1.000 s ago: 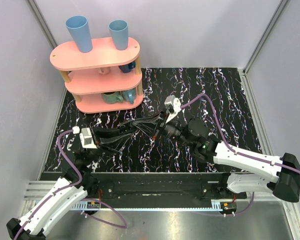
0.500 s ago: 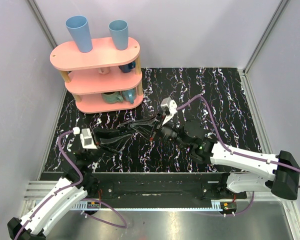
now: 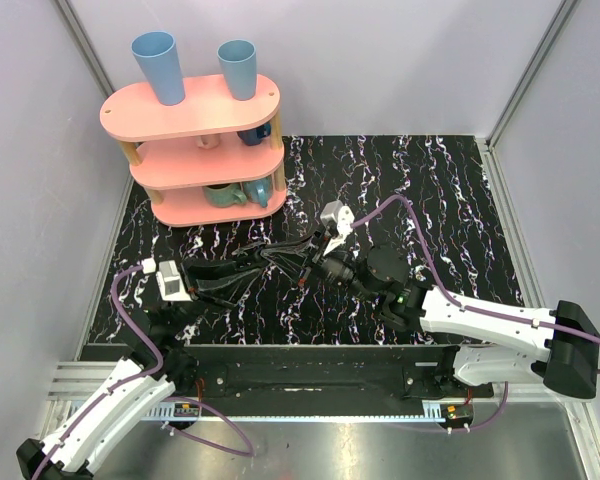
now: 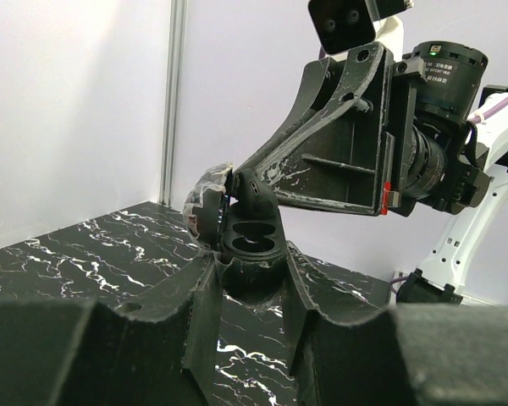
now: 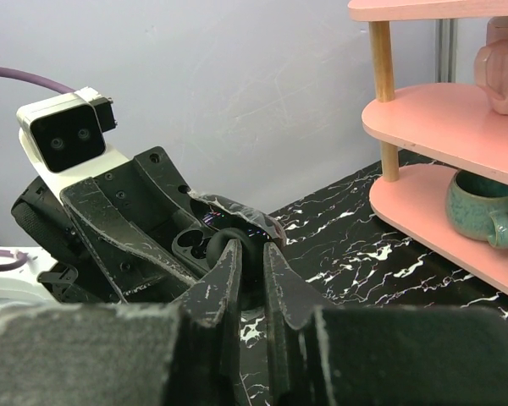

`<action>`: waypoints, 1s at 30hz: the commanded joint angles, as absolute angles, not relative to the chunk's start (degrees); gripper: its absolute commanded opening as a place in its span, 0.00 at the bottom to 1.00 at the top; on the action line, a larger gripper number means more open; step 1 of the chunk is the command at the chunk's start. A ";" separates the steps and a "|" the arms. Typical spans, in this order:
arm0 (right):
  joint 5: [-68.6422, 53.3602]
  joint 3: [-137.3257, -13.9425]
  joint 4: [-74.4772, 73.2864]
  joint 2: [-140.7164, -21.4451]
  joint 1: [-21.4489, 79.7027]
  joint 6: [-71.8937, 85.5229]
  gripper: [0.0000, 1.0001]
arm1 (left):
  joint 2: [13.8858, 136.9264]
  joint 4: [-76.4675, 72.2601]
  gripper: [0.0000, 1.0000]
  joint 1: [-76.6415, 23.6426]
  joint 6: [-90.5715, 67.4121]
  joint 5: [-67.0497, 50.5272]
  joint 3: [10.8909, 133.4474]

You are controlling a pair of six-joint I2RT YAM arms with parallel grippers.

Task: Insert the wireless bluetooth earbuds into the charging case
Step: Insert the right earbud into the right side groove of the charging case.

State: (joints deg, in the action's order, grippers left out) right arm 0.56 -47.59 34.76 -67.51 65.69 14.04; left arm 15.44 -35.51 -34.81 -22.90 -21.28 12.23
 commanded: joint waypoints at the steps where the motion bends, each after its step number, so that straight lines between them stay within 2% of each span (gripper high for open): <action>1: -1.58 -48.25 30.86 -67.76 66.45 11.52 0.17 | 14.68 -41.22 0.00 -34.63 -22.41 -17.58 13.09; 5: -2.29 -48.43 30.41 -67.94 66.53 10.99 0.20 | 14.59 -41.22 0.00 -34.63 -22.41 -17.58 13.18; 12: -0.35 -48.16 29.89 -66.80 67.32 8.35 0.17 | 13.97 -40.78 0.00 -34.54 -22.41 -17.05 13.18; 22: -2.72 -48.96 26.72 -66.80 68.73 4.75 0.19 | 14.85 -40.96 0.00 -34.54 -22.06 -16.44 13.71; 26: -3.43 -48.87 26.19 -65.74 68.73 3.87 0.29 | 14.77 -40.87 0.00 -34.54 -22.06 -16.26 13.54; 28: -3.51 -48.87 26.02 -65.04 68.73 3.43 0.29 | 14.77 -40.78 0.00 -34.54 -21.97 -16.35 13.54; 30: -3.52 -49.04 25.93 -64.69 68.73 3.34 0.34 | 14.85 -40.69 0.00 -34.54 -21.97 -16.26 13.45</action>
State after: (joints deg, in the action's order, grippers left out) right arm -0.23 -48.71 30.02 -66.11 67.16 4.75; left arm 15.05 -35.35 -34.83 -22.74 -20.73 12.16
